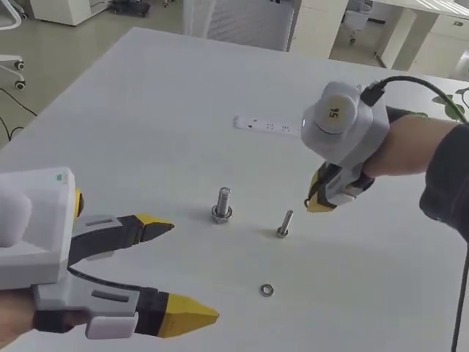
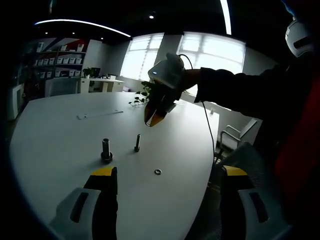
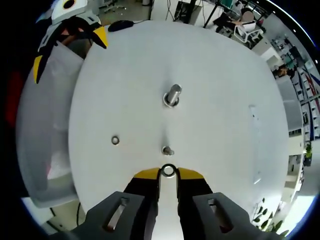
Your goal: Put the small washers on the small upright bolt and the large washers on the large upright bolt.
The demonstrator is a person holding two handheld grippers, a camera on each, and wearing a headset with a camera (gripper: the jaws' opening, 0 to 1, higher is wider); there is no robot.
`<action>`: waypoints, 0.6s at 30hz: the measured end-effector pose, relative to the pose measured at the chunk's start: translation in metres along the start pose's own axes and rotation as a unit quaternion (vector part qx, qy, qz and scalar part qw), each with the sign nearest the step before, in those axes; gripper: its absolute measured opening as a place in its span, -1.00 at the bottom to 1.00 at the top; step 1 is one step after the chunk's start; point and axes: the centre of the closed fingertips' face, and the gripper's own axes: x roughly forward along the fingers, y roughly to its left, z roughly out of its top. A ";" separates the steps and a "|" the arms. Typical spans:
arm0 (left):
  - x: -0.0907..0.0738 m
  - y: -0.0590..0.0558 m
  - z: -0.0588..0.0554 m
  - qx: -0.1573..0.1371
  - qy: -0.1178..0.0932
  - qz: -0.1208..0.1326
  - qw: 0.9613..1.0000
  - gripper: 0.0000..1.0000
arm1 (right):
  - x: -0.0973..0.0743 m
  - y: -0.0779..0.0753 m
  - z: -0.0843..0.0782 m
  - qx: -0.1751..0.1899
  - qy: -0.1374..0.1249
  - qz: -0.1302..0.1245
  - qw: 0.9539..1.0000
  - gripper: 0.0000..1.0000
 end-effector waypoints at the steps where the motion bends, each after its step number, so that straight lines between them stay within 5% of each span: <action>1: 0.000 0.000 0.000 0.000 0.000 0.001 1.000 0.69 | 0.001 -0.001 0.002 -0.002 0.000 0.000 1.000 -0.73; 18: -0.002 0.005 -0.002 -0.007 0.003 0.008 1.000 0.69 | 0.024 -0.014 0.006 -0.016 0.006 0.017 1.000 -0.73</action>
